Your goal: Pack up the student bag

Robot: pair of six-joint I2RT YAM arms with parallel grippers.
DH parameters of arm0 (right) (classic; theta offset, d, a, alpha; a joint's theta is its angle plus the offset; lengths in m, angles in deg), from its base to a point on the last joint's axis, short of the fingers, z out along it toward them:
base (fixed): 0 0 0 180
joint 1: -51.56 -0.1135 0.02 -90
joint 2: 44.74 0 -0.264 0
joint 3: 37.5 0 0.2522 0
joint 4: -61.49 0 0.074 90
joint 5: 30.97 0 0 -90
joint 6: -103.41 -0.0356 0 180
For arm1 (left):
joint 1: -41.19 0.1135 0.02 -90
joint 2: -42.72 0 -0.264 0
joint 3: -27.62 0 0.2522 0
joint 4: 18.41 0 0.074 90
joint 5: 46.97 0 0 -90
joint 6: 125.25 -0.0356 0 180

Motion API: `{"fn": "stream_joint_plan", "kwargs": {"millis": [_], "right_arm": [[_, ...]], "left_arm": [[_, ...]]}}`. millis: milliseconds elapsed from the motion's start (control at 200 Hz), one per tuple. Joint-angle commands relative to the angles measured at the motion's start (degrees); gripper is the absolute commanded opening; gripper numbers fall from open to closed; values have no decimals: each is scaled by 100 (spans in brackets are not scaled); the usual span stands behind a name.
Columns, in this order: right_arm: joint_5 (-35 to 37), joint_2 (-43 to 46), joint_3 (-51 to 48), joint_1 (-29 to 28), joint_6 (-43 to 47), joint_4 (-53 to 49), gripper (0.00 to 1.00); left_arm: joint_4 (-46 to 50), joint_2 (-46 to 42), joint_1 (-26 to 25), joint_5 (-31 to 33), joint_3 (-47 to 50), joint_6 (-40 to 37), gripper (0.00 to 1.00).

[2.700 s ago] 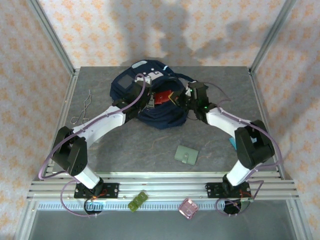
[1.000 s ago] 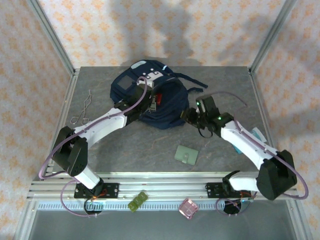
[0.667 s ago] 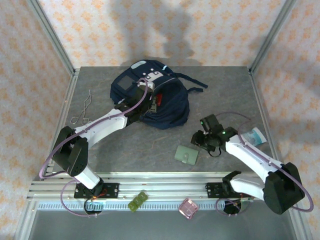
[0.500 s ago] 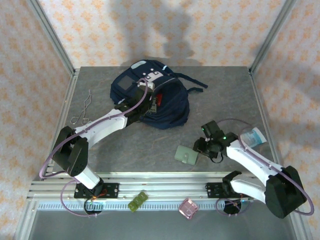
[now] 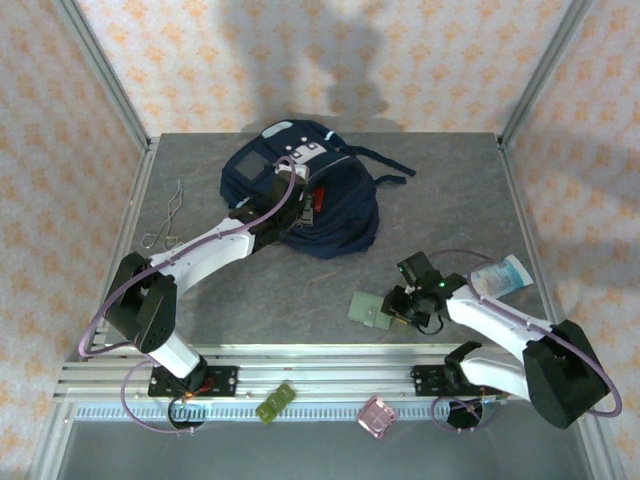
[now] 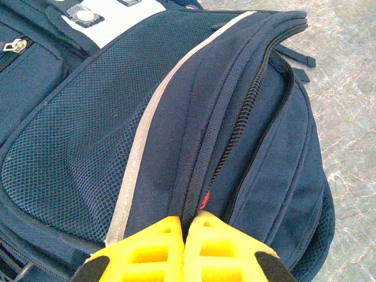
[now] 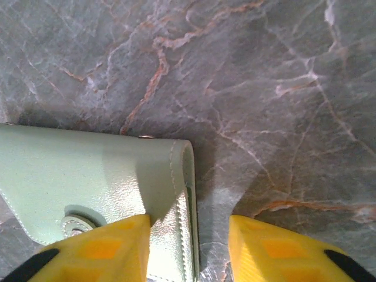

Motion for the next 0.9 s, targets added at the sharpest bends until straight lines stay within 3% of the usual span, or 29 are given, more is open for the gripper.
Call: {"fn": "stream_joint_plan", "kwargs": {"millis": [0, 410, 816, 896], "right_arm": [[-33, -209, -47, -127, -96, 508, 32], [273, 59, 270, -136, -166, 378, 42], [112, -282, 99, -136, -105, 629, 43], [97, -338, 69, -144, -71, 690, 38]], "left_arm": [[-291, 44, -117, -133, 28, 146, 0], [-256, 55, -117, -128, 10, 137, 0], [-274, 53, -121, -150, 9, 162, 0], [-274, 47, -117, -137, 18, 162, 0]]}}
